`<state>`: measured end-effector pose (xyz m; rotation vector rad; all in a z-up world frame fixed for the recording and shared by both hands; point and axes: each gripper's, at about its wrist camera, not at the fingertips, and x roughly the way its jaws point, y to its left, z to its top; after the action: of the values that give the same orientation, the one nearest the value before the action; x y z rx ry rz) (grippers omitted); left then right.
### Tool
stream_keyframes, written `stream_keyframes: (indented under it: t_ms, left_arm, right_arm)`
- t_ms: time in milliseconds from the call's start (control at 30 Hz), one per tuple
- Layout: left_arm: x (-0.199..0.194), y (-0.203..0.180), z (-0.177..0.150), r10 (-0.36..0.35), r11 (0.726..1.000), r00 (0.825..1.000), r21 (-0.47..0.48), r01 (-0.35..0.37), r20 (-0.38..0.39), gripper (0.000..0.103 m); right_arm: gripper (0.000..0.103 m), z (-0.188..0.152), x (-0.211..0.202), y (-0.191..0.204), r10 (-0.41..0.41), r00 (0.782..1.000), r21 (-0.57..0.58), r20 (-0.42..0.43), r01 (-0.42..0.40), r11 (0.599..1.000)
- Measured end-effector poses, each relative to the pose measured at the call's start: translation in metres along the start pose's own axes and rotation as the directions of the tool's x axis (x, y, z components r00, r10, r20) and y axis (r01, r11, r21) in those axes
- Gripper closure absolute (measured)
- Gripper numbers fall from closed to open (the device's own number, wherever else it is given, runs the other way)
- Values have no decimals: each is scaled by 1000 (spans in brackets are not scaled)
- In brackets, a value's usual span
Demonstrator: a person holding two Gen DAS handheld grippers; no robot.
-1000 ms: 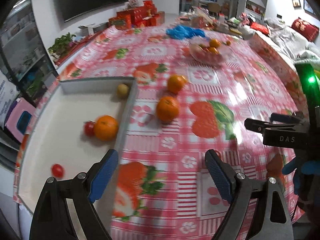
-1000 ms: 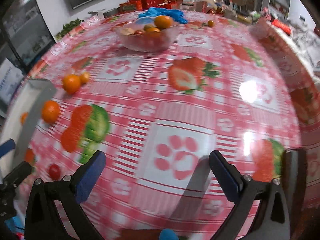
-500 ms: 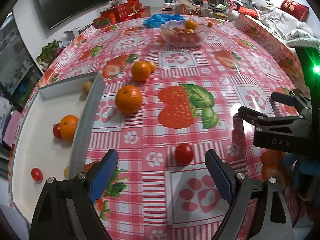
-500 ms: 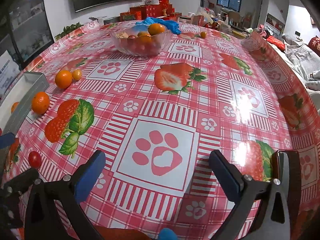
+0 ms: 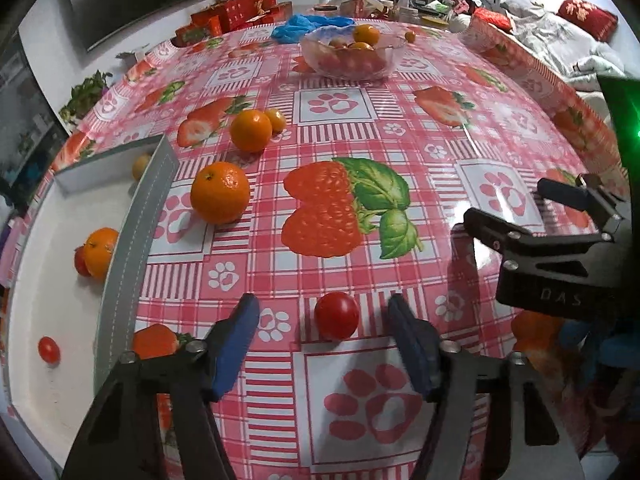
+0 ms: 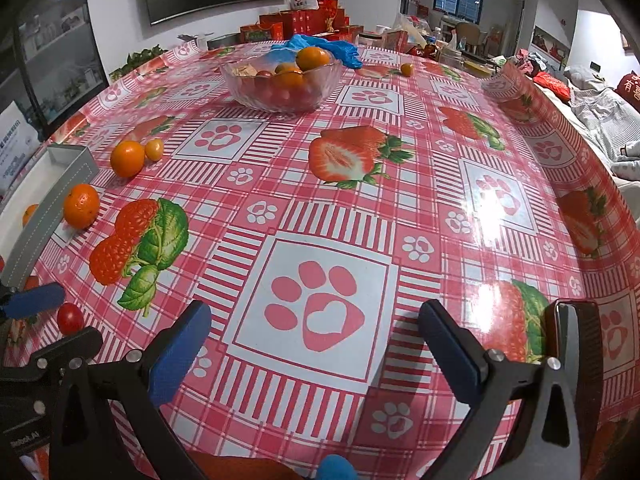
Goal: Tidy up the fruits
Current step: 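Close the left gripper on another red cherry tomato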
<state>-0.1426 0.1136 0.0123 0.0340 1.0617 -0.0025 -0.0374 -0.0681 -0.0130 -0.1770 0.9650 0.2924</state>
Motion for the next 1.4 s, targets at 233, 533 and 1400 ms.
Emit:
stream_keyframes:
  t_ms: [233,533,1400]
  left_arm:
    - [-4,-10,0,-42,998,999,38,42,3,81]
    - [-13,11,-7,-44,999,999,-5,44,14,81]
    - [-17,48,-26,-56,996,998,-72,59,36,81]
  right_arm:
    - [0,0,0,0,0,1000,0,0,0,1000]
    - [0,0,0,0,-1,1000,0,-1,1,1000]
    - [3,40,-2,108,231,970,-182,-71,-240,953]
